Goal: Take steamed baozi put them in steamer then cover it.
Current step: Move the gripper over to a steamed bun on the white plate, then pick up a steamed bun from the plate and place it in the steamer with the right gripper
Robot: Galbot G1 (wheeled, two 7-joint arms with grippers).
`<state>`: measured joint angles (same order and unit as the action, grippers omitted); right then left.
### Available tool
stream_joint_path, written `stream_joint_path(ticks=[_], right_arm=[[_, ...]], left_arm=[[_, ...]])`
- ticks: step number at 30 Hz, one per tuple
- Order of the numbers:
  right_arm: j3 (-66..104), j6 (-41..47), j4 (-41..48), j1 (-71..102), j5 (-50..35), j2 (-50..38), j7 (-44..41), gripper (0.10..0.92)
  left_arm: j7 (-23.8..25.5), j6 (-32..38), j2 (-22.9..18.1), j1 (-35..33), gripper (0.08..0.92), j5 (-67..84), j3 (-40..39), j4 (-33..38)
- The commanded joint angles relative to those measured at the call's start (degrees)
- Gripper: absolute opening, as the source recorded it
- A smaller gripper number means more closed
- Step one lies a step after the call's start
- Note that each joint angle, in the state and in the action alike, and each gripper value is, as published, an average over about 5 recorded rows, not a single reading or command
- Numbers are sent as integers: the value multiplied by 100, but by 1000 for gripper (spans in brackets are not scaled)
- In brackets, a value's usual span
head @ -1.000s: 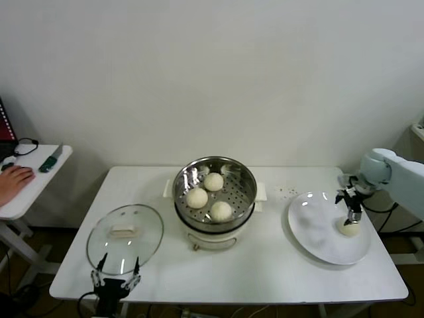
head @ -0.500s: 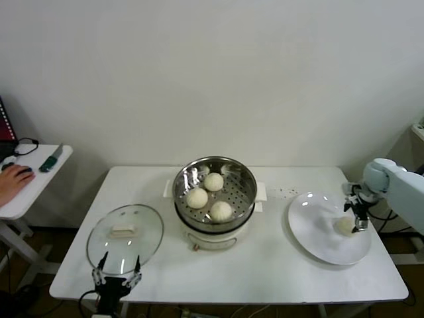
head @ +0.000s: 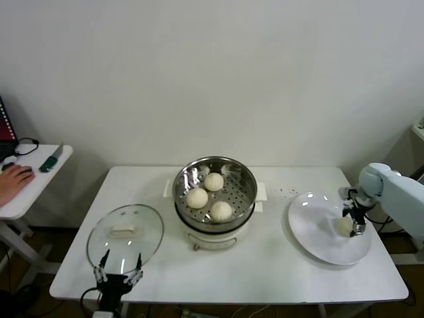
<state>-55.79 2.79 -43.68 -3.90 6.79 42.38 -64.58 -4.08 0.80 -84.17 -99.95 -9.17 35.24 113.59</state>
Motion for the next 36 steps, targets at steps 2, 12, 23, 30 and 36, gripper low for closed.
stream_joint_path(ticks=[2, 12, 23, 30, 36], right_arm=[[56, -36, 115, 38, 69, 50, -28, 718], [-1159, 466, -576, -1373, -1666, -214, 93, 662], [-3982, 1018, -1344, -4460, -4576, 804, 317, 662], [-4640, 1258, -1465, -5064, -5833, 2109, 434, 662], [-5007, 1421, -1532, -5229, -6586, 3108, 607, 668]], left_arm=[[-2, -3, -7, 2, 823, 6, 12, -11], [23, 17, -57, -4, 823, -37, -122, 21], [61, 127, -49, -113, 823, -37, -292, 129], [104, 122, -62, -11, 823, -172, -474, 190], [123, 234, -15, -47, 823, -213, -504, 98]])
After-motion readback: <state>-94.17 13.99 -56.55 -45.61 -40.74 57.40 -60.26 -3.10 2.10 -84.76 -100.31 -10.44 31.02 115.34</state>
